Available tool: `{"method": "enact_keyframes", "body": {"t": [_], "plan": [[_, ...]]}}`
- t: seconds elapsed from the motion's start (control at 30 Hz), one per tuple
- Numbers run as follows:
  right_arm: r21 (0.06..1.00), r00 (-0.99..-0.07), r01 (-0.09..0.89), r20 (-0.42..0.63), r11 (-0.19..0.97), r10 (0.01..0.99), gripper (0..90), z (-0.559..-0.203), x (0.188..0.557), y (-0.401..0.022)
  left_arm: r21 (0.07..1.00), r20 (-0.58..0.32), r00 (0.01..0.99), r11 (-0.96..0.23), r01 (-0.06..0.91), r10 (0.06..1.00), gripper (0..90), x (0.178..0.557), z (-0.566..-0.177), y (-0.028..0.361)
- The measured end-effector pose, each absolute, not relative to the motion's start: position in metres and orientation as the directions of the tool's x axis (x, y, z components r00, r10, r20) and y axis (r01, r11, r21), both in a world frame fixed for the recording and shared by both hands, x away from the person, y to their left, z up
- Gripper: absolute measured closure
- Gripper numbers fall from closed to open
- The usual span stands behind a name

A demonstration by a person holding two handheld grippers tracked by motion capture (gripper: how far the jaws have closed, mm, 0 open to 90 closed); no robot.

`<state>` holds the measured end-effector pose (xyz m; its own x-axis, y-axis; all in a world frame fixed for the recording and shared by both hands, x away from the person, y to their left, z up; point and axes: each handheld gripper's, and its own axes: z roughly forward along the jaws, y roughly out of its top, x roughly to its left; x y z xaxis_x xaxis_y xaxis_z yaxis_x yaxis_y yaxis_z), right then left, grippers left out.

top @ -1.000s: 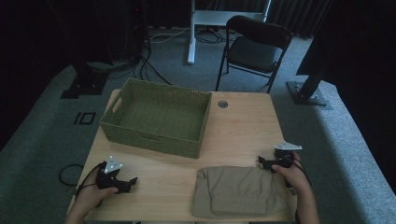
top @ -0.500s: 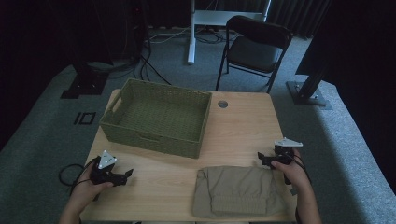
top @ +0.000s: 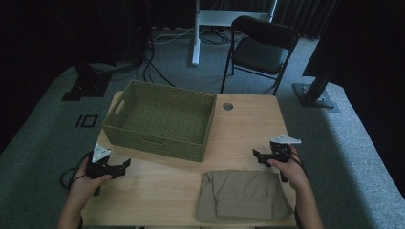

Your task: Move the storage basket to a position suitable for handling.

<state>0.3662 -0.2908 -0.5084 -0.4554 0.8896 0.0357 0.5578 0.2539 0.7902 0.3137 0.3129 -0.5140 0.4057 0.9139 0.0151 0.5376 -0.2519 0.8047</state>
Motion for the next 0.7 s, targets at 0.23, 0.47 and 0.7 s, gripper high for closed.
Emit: {"method": "enact_keyframes", "body": {"t": [0.23,0.47,0.7], "plan": [[0.810,-0.497,0.527,0.048,0.257,0.867,11.0,-0.496,0.365,-0.272,0.831,-0.022,0.387,-0.199,0.520,0.922,8.3,0.323,-0.506,0.323],[0.827,-0.513,0.500,0.043,0.258,0.857,11.0,-0.486,0.365,-0.254,0.854,-0.003,0.355,-0.183,0.488,0.935,8.3,0.335,-0.491,0.338],[0.847,-0.552,0.475,0.076,0.238,0.830,11.0,-0.477,0.363,-0.234,0.860,0.029,0.358,-0.206,0.467,0.933,8.3,0.345,-0.474,0.342]]}}
